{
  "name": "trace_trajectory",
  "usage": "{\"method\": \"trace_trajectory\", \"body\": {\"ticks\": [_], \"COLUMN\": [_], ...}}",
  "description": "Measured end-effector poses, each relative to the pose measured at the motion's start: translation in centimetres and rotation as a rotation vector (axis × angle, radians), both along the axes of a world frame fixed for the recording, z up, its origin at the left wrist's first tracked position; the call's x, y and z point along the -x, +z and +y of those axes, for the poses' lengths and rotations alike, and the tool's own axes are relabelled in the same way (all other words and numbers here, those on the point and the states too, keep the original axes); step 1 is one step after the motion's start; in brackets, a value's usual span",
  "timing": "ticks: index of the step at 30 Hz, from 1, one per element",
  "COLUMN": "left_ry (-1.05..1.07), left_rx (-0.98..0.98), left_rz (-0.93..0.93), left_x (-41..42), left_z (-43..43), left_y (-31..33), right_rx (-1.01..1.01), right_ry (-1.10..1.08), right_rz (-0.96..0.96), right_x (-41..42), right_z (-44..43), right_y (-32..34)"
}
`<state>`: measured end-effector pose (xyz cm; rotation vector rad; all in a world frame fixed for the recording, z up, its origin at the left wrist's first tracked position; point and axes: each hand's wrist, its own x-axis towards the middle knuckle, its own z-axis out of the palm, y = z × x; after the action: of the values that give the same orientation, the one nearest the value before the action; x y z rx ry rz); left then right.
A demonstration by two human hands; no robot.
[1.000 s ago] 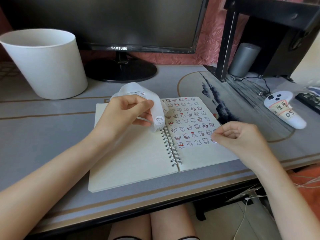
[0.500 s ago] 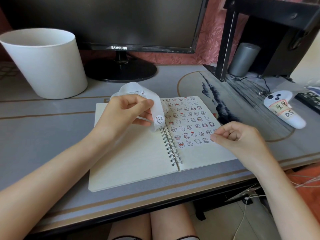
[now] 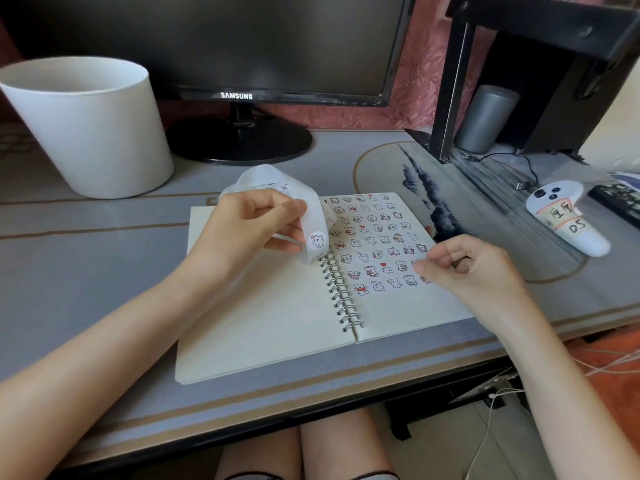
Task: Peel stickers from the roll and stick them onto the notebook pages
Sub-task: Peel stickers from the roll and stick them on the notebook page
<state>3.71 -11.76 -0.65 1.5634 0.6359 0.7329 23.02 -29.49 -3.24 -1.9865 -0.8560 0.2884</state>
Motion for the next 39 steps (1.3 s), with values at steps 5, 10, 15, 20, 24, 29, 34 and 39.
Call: {"method": "trace_trajectory", "body": {"ticks": [5,10,15,20,24,29,34,39], "left_ry": [0.007,0.007,0.008,0.004,-0.003,-0.010,-0.013,-0.020], "left_rx": [0.003,0.009,0.006,0.004,-0.008,-0.014,-0.008,-0.014], "left_rz": [0.000,-0.004,-0.001,-0.008,-0.004,-0.016,-0.028,-0.050], "left_x": [0.0,0.0,0.0,0.1,0.1,0.3,0.3,0.3], "left_z": [0.0,-0.1,-0.1,-0.1,-0.1,-0.1,0.0,0.1], "left_y": [0.1,0.2,0.1,0.2,0.2,0.3,0.2,0.2], "right_rx": [0.012,-0.013,0.053,0.023,0.054,0.027,-0.235,-0.296], "right_ry": [-0.012,0.010,0.067,0.093,0.127,0.112,0.196,0.355], "right_rz": [-0.028,0.051,0.113,0.156,0.137,0.062,0.008,-0.001], "right_x": [-0.1,-0.1,-0.5,-0.8,-0.7,-0.1,3.3,6.4], "right_z": [0.0,-0.4,-1.0,-1.2,-1.2,-0.6,1.8,5.0], "right_y": [0.1,0.3,0.5,0.4,0.6,1.1,2.9,3.1]}}
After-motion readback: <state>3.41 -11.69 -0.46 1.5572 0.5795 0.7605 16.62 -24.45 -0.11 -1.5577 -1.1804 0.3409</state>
